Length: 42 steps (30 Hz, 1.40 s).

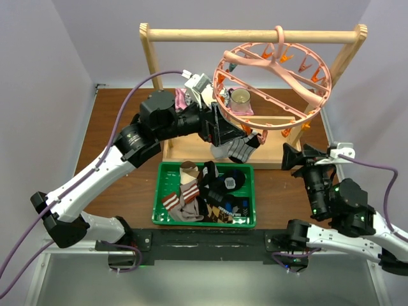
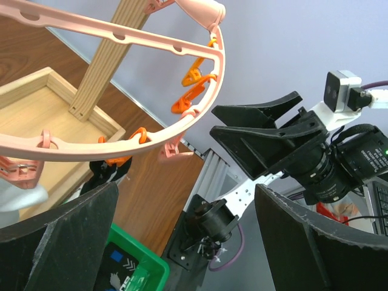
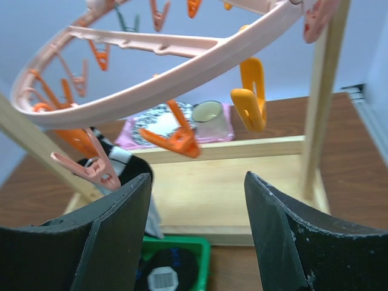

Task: Clip the socks to the hanger
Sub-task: Open the clamp at the hanger.

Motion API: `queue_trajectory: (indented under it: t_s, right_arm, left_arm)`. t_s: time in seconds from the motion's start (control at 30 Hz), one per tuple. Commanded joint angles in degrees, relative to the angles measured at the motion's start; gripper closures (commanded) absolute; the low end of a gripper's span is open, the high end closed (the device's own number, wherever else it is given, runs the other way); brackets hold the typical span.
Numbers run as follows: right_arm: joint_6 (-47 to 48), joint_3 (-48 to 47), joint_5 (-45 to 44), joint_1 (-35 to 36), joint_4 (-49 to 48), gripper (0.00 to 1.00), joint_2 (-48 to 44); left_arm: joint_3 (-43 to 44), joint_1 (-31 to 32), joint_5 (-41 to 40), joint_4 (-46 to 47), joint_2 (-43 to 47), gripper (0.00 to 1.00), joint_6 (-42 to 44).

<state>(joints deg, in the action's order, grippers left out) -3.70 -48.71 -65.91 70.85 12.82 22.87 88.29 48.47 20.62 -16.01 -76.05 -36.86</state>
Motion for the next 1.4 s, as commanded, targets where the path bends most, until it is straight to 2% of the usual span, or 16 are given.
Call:
queue_trajectory:
  t_s: [0.0, 0.07, 0.13, 0.23, 0.33, 0.5, 0.63, 0.77, 0.83, 0.97, 1.0, 1.07, 1.27, 1.37]
  right_arm:
    - [12.7, 2.7, -6.3, 0.2, -10.3, 0.32, 1.3]
    - [21.0, 5.6, -6.2, 0.2, -20.7, 0.33, 1.1]
    - [25.0, 6.9, -4.4, 0.1, -24.4, 0.33, 2.1]
    - [25.9, 7.3, -1.3, 0.1, -27.1, 0.32, 4.1]
    - [27.9, 8.0, -2.2, 0.0, -30.1, 0.31, 8.0]
    - [35.1, 10.7, -1.4, -1.3, -45.0, 0.30, 10.7]
    - [35.6, 10.6, -1.7, -4.6, -47.5, 0.38, 12.7]
    - [36.0, 10.8, -1.9, -6.2, -49.1, 0.55, 13.0]
    - [36.0, 11.0, -1.6, -6.2, -48.6, 0.59, 13.2]
    - [33.4, 10.1, 0.4, -6.2, -44.3, 0.83, 14.8]
    - [30.9, 9.2, 1.6, -6.2, -42.8, 0.93, 15.5]
    - [28.9, 7.7, 2.7, -6.2, -39.3, 0.99, 17.9]
    - [20.9, 5.0, 7.9, -6.1, -34.6, 1.00, 22.9]
    - [19.8, 3.1, 9.5, -4.9, -33.9, 1.00, 25.5]
  left_arm:
    - [2.1, -0.6, 0.8, 0.4, 1.0, 0.00, 1.5]
    - [2.3, -0.6, 1.3, 0.5, 0.8, 0.00, 1.6]
    - [2.3, -0.7, 1.4, 0.5, 0.9, 0.00, 1.6]
    - [2.3, -0.7, 1.2, 0.5, 1.0, 0.00, 1.8]
    - [2.1, -0.8, 1.0, 0.4, 1.3, 0.00, 1.9]
    - [1.1, -1.2, 0.8, 0.3, 2.2, 0.00, 2.1]
    - [0.0, -1.7, 0.8, 0.3, 3.1, 0.00, 2.0]
    - [-0.5, -2.1, 1.0, 0.4, 3.8, 0.00, 1.8]
    - [-0.4, -2.2, 1.1, 0.4, 4.0, 0.00, 1.8]
    - [-0.1, -2.4, 1.4, 0.4, 4.0, 0.00, 1.7]
    - [0.0, -2.5, 1.4, 0.5, 4.1, 0.00, 1.7]
    - [0.0, -2.6, 1.4, 0.5, 4.2, 0.00, 1.7]
    - [0.0, -2.9, 1.4, 0.5, 4.5, 0.00, 1.6]
    - [0.0, -2.9, 1.4, 0.6, 4.6, 0.00, 1.5]
